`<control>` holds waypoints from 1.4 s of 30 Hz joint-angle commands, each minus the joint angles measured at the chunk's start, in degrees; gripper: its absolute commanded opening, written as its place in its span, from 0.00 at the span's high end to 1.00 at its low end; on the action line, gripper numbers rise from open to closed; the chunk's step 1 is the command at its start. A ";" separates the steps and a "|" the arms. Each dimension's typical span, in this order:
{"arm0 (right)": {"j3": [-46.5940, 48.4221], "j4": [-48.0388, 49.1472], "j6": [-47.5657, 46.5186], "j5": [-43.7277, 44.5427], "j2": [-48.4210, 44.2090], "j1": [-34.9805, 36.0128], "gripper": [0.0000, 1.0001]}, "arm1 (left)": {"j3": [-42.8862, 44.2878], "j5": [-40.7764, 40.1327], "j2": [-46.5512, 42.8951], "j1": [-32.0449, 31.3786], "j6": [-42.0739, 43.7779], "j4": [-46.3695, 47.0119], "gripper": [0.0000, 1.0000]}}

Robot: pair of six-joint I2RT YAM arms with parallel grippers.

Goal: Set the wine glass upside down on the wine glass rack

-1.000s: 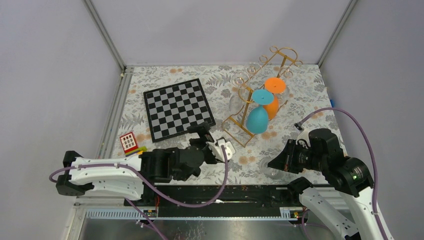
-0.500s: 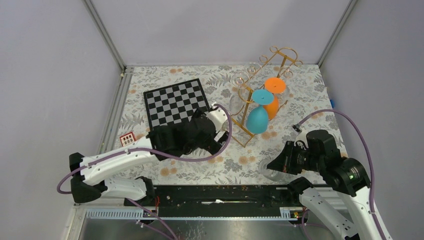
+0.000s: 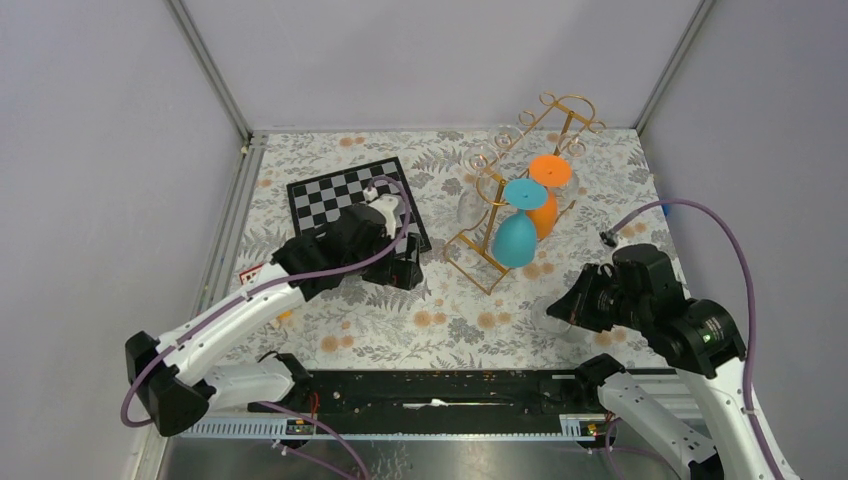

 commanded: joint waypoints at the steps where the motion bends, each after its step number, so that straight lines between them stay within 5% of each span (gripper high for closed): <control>1: 5.47 0.73 -2.07 8.36 1.96 -0.08 1.00 | -0.58 3.91 -4.56 2.72 -2.27 4.31 0.01; 7: 9.90 2.51 -4.85 3.90 7.30 -4.69 1.00 | -0.62 3.78 -5.28 4.68 -0.87 2.77 0.01; 17: 16.47 7.42 -8.81 -16.82 16.97 -31.24 1.00 | -2.47 5.09 -6.84 5.50 0.55 2.30 0.01; 28: 24.14 15.10 -7.96 -17.93 25.62 -45.35 1.00 | -3.31 3.81 -8.97 5.95 2.30 1.57 0.01; 42: 28.79 34.08 5.23 -23.50 35.07 -48.98 1.00 | -5.55 1.53 -12.65 6.08 2.95 1.45 0.01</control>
